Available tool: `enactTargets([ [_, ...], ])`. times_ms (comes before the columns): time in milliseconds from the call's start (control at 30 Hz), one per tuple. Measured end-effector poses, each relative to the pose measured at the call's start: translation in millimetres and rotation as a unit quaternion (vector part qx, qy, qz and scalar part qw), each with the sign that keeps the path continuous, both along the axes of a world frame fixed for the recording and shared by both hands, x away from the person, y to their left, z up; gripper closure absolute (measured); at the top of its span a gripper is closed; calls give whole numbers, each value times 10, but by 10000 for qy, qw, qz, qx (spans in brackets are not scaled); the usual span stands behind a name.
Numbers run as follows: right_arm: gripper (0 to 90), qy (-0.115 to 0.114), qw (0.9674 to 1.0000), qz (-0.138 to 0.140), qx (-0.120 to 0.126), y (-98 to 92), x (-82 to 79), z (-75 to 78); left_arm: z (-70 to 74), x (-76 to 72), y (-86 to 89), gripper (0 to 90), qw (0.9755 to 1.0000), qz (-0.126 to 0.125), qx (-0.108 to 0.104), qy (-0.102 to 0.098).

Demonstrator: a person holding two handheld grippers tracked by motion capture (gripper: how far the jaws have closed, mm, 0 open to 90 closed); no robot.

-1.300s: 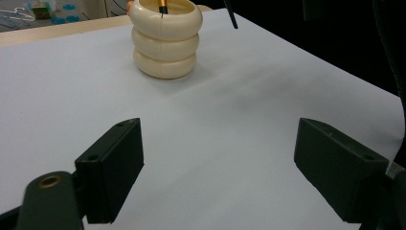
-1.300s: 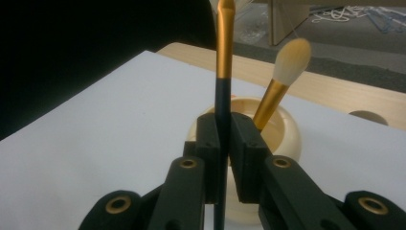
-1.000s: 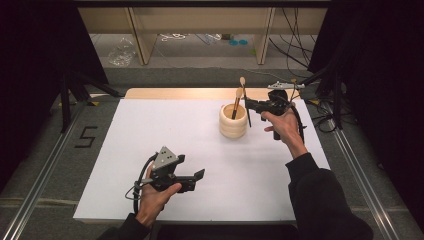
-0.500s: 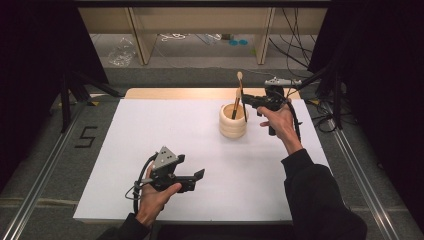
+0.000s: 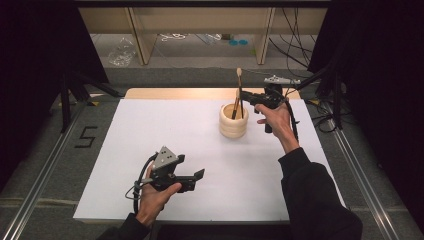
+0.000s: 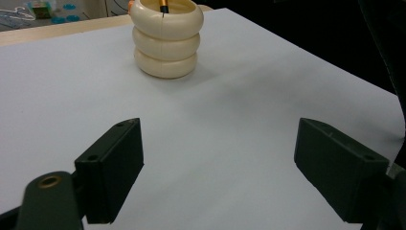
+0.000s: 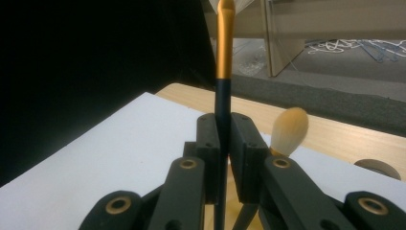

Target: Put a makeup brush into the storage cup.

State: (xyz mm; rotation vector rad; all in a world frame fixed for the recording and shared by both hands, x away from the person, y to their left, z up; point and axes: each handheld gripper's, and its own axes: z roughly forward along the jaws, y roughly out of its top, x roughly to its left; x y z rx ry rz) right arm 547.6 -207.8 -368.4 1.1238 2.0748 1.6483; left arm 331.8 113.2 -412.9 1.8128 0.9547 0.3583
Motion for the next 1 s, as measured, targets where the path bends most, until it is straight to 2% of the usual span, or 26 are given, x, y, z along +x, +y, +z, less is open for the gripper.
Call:
enactTargets([
  [200, 833, 17, 9999, -10, 106, 26, 23, -22, 3, -4, 4, 169, 10000, 10, -13, 1],
  [433, 833, -115, 9997, -131, 198, 38, 64, -49, 2, -4, 6, 169, 10000, -1, -35, 0],
  [600, 833, -68, 9998, -130, 163, 66, 90, -90, 3, -10, 8, 169, 10000, -2, -27, -21],
  [733, 833, -167, 9996, -177, 127, 89, 117, -121, 7, -16, 18, 169, 10000, 16, -24, -9],
  [800, 833, -120, 9997, -166, 133, 91, 118, -124, 8, -18, 20, 169, 10000, 18, -21, -13],
  [933, 833, -220, 9996, -166, 113, 101, 136, -151, 9, -22, 16, 169, 10000, 13, -38, -17],
  [1000, 833, -199, 9996, -171, 79, 109, 133, -154, 10, -22, 15, 169, 10000, 14, -41, -19],
])
